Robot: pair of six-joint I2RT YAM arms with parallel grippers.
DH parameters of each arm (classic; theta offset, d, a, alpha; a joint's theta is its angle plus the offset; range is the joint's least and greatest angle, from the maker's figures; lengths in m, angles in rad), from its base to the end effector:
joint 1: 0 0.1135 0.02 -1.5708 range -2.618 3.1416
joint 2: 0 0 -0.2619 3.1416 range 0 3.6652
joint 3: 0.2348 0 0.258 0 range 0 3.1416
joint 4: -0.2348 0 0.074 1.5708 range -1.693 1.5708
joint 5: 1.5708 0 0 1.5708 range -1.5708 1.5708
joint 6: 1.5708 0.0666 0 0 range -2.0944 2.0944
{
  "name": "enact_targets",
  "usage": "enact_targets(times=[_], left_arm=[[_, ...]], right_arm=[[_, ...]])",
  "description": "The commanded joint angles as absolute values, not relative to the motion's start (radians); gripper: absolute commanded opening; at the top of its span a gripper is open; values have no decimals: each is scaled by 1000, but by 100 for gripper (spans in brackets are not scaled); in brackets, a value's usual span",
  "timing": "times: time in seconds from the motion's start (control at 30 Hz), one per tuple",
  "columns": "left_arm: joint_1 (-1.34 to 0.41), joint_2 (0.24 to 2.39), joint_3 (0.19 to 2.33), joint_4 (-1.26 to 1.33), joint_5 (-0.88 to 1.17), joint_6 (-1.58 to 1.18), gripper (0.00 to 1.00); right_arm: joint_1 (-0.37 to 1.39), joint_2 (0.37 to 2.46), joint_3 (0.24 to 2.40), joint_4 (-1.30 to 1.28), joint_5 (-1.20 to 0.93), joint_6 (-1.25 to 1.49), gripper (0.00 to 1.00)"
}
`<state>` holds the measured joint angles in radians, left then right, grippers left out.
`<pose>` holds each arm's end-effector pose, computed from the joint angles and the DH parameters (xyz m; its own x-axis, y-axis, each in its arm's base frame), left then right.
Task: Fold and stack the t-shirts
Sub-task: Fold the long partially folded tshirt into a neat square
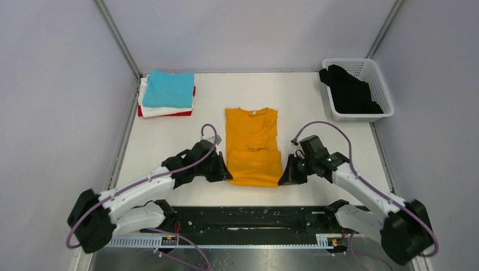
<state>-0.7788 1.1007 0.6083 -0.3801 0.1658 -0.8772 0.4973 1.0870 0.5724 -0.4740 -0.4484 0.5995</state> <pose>0.1636 -0.1769 0.1743 -0.9393 -0.1385 -0.3138 0.0720 0.8148 -0.5752 0.1794 0.1302 0.1622 -0.9668 0.0537 -0.2497 -0.1137 0.7848 0.6092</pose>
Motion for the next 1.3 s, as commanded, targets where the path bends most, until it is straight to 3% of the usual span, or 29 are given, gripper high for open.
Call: enact_targets(times=[0.0, 0.2, 0.5, 0.87, 0.97, 1.0, 1.03, 1.07, 1.1, 1.13, 1.17, 1.2, 1.27], left_arm=[[-804, 927, 639, -506, 88, -910, 0], [-781, 929, 777, -481, 38, -852, 0], [-538, 1176, 1031, -452, 28, -783, 0], [-401, 1627, 1354, -424, 57, -728, 0], [-383, 1790, 1469, -419, 63, -719, 7], [-378, 1847, 1520, -429, 67, -718, 14], [-371, 1911, 1574, -444, 79, -715, 20], [-364, 1970, 1629, -468, 94, -709, 29], [-358, 2025, 1690, -498, 107, -701, 41], [-353, 2073, 1752, -523, 114, -692, 56], [-347, 2118, 1817, -548, 118, -685, 76], [-344, 2135, 1846, -562, 125, -673, 85], [-343, 2133, 1842, -561, 139, -653, 90]], right_arm=[[498, 915, 615, -593, -543, 613, 0], [435, 957, 776, -501, -605, 639, 0], [287, 1217, 949, -344, -726, 666, 0], [143, 1606, 1151, -215, -740, 698, 0], [112, 1797, 1242, -149, -738, 729, 0], [105, 1851, 1287, -137, -724, 745, 6], [100, 1908, 1331, -136, -702, 760, 20], [95, 1958, 1376, -134, -688, 767, 45], [93, 2003, 1429, -145, -675, 764, 90], [94, 2045, 1511, -185, -659, 754, 98], [94, 2071, 1562, -228, -649, 740, 99], [94, 2083, 1590, -252, -638, 731, 99], [94, 2056, 1576, -250, -615, 719, 99]])
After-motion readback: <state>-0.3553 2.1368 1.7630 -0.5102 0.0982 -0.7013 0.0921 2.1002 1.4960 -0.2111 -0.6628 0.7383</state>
